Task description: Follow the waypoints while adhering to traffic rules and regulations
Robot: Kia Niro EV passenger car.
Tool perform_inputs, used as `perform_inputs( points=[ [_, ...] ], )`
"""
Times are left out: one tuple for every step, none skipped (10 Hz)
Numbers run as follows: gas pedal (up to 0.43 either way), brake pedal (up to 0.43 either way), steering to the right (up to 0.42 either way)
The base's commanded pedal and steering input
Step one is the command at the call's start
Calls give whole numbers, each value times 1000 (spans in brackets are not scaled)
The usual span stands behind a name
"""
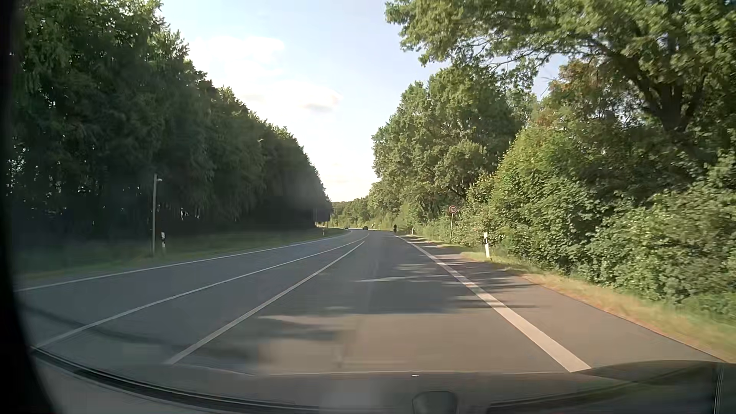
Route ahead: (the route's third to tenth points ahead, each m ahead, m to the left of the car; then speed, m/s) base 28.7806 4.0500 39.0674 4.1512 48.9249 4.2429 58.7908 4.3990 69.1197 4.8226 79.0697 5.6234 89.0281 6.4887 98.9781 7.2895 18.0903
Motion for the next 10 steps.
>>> perform_inputs(
  points=[
    [177, 6, -4],
    [189, 6, -4],
    [189, 6, -4],
    [197, 6, -4],
    [197, 6, -4],
    [197, 6, -4],
    [197, 6, -3],
    [197, 6, -3],
    [209, 6, -3],
    [209, 6, -3]
  ],
)
